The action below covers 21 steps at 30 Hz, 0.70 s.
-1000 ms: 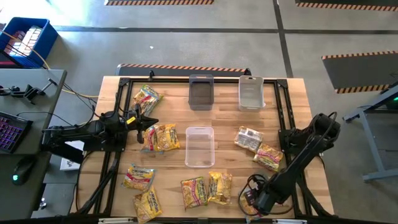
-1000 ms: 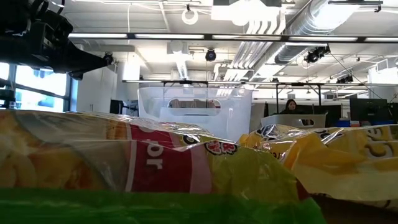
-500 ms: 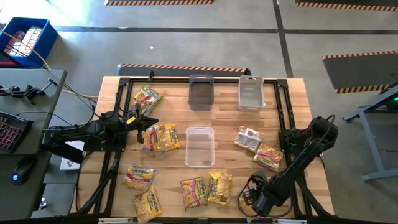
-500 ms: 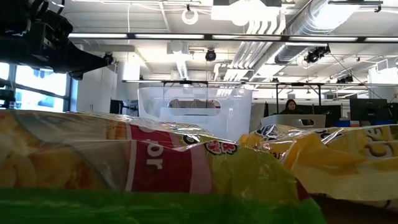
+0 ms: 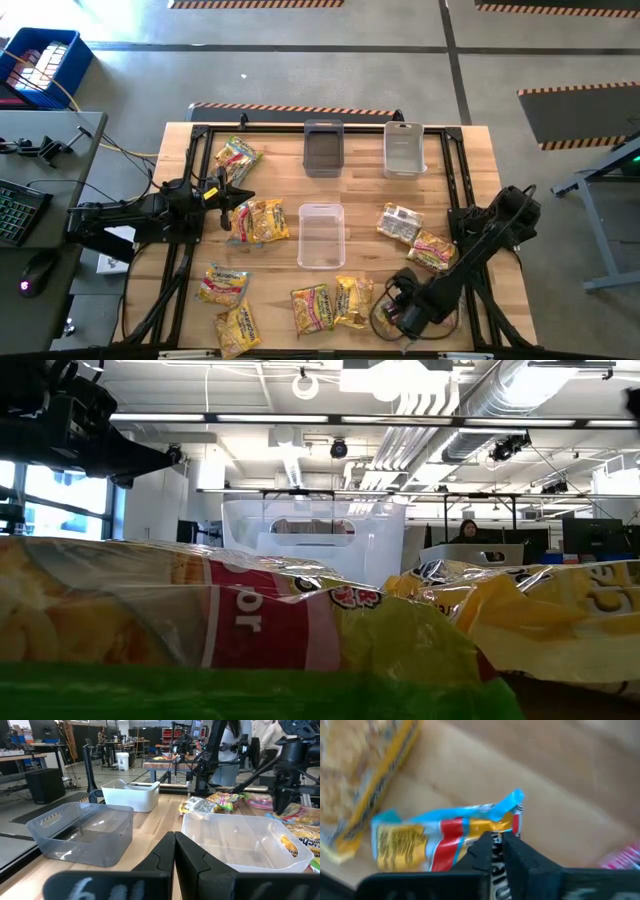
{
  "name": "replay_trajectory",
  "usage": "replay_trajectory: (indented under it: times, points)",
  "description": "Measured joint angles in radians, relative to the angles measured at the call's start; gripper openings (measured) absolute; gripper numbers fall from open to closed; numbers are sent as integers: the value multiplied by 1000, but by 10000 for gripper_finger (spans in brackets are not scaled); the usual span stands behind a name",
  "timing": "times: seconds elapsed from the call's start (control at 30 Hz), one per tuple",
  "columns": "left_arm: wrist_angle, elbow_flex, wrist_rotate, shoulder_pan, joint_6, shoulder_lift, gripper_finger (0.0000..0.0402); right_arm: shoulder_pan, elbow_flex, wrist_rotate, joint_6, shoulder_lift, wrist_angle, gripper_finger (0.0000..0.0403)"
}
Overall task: Sort Maruchan noodles
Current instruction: Put the blue noodle pack into the white bin
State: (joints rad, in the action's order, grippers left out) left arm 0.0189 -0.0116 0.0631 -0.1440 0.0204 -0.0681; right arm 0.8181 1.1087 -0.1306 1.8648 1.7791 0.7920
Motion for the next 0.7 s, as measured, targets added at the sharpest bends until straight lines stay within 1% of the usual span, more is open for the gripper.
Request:
replay_trajectory:
  times: [0.17, 0.27, 0.5, 0.53, 0.63, 0.7]
  points:
    - [0, 0, 0, 0, 0, 0, 1, -92, -1, -3, -170, -39, 45, 7]
    - [0, 0, 0, 0, 0, 0, 1, -148, -1, -34, -281, -74, 89, 1]
    - [0, 0, 0, 0, 0, 0, 1, -310, -1, -50, -533, -150, 211, 1]
    - [0, 0, 0, 0, 0, 0, 1, -334, -1, -32, -556, -161, 216, 3]
    - [0, 0, 0, 0, 0, 0, 1, -393, -1, 107, -618, -198, 218, 16]
    - [0, 0, 0, 0, -1, 0, 1, -392, -1, 196, -624, -220, 217, 36]
